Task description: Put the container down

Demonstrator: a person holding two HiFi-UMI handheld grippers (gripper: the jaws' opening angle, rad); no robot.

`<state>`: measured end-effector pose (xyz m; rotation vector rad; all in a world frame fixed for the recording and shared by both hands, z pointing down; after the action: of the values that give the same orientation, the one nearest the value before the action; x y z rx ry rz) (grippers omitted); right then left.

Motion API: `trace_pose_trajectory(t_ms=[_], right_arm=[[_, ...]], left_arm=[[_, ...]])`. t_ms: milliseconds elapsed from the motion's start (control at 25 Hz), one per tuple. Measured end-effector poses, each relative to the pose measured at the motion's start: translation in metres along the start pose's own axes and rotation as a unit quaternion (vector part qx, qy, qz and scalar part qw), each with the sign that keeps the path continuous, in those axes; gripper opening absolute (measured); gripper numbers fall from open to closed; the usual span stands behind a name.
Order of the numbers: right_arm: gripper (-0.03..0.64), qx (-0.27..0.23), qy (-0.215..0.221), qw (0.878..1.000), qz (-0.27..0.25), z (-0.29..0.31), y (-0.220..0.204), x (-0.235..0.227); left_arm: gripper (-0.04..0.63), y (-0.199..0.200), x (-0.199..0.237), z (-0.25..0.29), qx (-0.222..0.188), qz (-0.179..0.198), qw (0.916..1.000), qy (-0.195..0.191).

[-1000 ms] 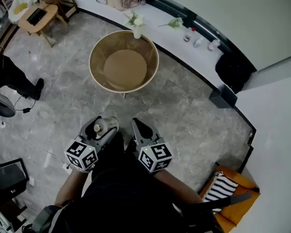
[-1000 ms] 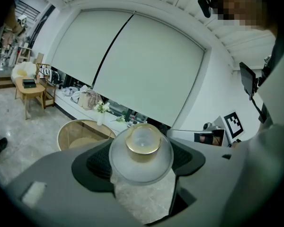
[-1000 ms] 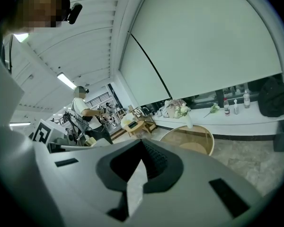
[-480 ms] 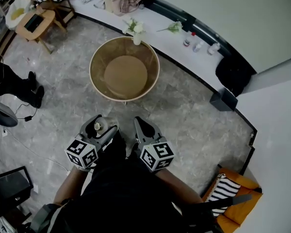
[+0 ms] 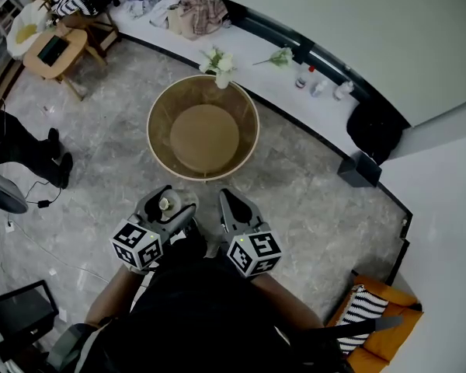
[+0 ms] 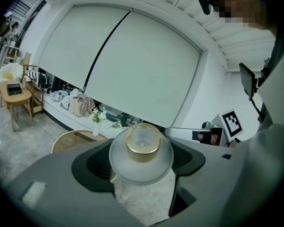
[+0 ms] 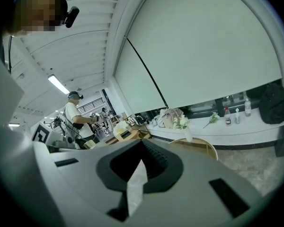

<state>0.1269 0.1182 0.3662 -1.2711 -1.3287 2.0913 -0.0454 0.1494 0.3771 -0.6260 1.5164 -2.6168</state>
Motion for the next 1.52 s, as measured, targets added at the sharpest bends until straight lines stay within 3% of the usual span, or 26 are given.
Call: trace_pose_trajectory(t_ms=[400, 760, 1120, 1520], right_arm=[[0.008, 0.01, -0.017, 1.0, -0.004, 0.053, -0.001, 0.007], [0.008, 0.017, -0.019, 1.0, -0.018, 0.084, 0.001, 0.024], [0.008, 0.033, -0.005, 0.999, 0.015, 0.102, -0.015, 0.002], [0.008, 0.032, 0.025, 0.999, 0.025, 0.126, 0.021, -0.05]], left_arm=[[0.342, 0.006, 0.069, 0.002, 0.006, -0.014, 0.9999, 0.008], [0.342, 0.026, 0.107, 0.001, -0.014, -0.009, 0.9998, 0.009], [0.342, 0.016, 0.11, 0.019, 0.008, -0.02, 0.9996, 0.018], [0.342, 0.048, 0.11, 0.065, 0.006, -0.019, 0.9984, 0.053]])
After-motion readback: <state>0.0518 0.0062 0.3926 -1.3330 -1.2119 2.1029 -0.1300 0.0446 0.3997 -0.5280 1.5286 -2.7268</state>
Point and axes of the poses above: the fingertips, and each gripper's own axes: z forward along the fingers, x to its left, y out of its top, the point moved 6 cm from there along -z, backward along the fingers, and after that the axes turned 15 degrees about y, right-handed, at the moved point
